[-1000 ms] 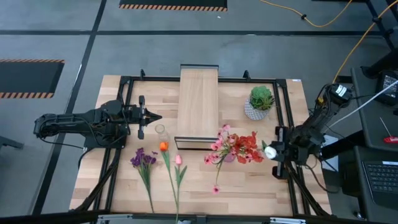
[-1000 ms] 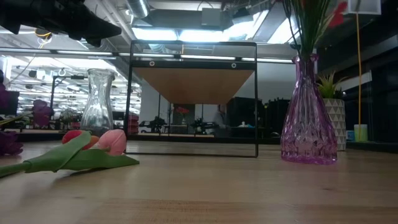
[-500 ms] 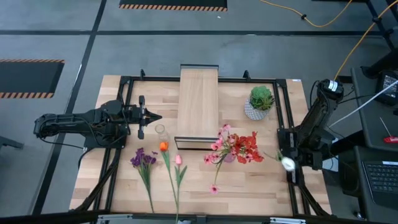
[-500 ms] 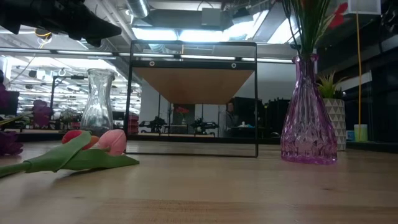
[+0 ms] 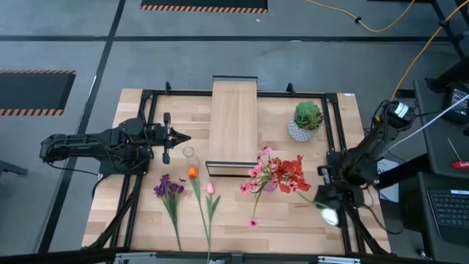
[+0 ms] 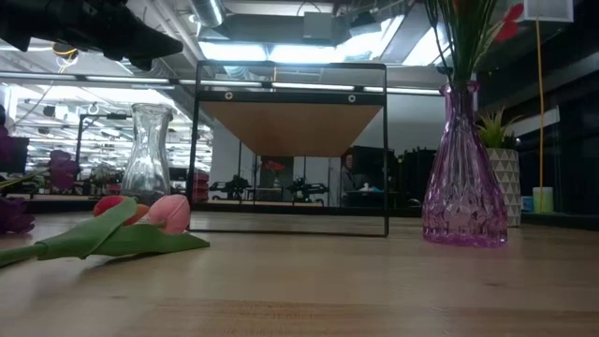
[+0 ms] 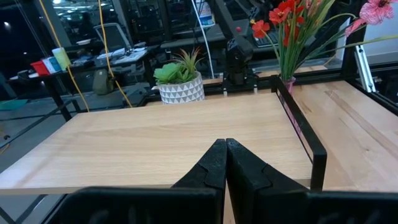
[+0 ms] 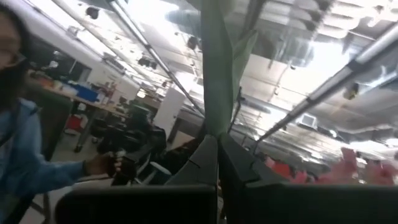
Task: Pick and place flowers into a vace then onto a shelf
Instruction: Put the white tulip into the purple vase
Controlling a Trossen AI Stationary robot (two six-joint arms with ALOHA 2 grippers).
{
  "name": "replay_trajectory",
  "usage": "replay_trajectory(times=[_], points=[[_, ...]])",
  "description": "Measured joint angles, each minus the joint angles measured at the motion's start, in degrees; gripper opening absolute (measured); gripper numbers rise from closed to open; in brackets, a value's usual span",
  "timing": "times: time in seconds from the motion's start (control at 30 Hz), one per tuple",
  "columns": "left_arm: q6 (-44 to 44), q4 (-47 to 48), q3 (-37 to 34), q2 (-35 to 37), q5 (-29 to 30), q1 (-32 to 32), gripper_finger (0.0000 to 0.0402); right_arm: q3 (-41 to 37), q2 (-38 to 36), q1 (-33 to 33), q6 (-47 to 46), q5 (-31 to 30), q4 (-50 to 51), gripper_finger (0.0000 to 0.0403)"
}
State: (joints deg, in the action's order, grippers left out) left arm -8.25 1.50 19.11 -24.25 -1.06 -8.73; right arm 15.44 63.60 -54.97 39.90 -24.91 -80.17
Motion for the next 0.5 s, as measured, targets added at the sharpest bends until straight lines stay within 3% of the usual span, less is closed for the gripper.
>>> replay_trajectory(times=[0.23,0.5], points=[[0.0,0.0,-0.02,0.0,0.0,0.0,0.0004,0.07,7.26,11.01,-11.01,10.6,-4.45,0.0],[0.0,0.0,-0.02,0.0,0.0,0.01,0.0004,4.87,15.04,16.03,-10.89,11.15,-6.2,0.0]])
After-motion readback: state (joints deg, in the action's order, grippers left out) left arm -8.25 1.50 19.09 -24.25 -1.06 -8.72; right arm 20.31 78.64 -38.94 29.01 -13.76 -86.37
